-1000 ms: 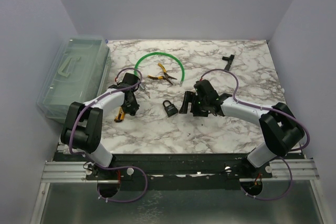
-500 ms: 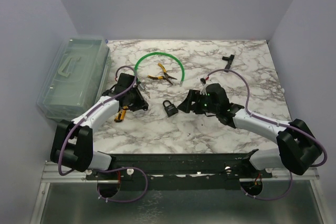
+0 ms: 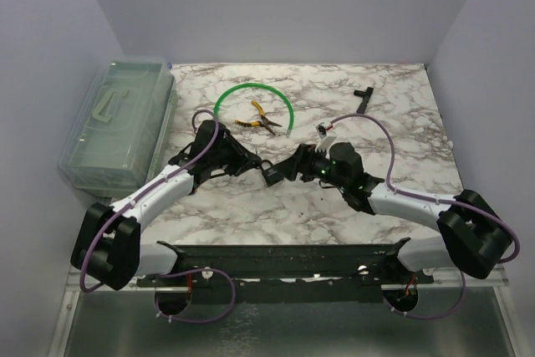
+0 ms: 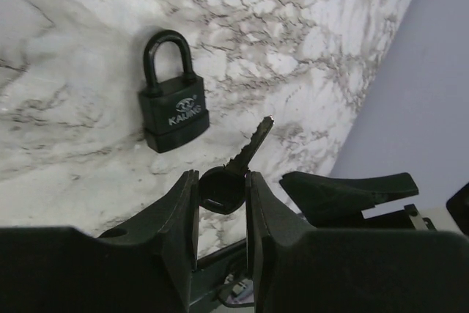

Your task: Unlock with the key

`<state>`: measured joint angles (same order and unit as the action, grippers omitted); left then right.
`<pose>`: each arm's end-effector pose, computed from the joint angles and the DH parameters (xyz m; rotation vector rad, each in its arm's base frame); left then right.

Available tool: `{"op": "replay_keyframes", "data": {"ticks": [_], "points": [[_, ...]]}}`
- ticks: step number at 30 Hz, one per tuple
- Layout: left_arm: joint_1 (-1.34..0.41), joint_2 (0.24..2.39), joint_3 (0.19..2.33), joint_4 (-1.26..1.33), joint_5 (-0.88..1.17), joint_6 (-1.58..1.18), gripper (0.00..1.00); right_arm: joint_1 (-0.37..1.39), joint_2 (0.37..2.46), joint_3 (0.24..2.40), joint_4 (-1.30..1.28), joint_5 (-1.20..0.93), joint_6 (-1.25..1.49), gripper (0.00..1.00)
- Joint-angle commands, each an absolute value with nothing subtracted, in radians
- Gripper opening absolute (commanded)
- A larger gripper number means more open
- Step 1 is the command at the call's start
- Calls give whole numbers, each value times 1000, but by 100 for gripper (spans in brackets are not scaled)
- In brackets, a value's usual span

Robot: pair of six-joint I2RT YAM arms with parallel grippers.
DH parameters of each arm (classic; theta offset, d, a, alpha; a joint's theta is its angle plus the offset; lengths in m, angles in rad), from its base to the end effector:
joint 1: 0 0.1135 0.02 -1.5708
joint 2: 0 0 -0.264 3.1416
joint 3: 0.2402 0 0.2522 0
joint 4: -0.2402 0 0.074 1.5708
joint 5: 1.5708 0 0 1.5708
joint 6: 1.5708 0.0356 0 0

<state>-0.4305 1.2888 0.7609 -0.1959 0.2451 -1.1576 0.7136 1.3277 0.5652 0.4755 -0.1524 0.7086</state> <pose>0.2415 -0.1204 0.2236 -0.7655 2.4056 -1.0280 0.2080 0.1872 0.2130 -0.1196 2.0084 1.0962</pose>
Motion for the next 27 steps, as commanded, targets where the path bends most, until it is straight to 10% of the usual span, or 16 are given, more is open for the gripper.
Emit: {"op": "replay_keyframes", "data": {"ticks": [1, 27], "points": [[-480, 1285, 748, -69, 258, -1316, 14, 736, 1364, 570, 607, -104, 679, 73], [-543, 1328, 736, 83, 276, -1433, 14, 773, 1445, 616, 660, -15, 609, 50]]}}
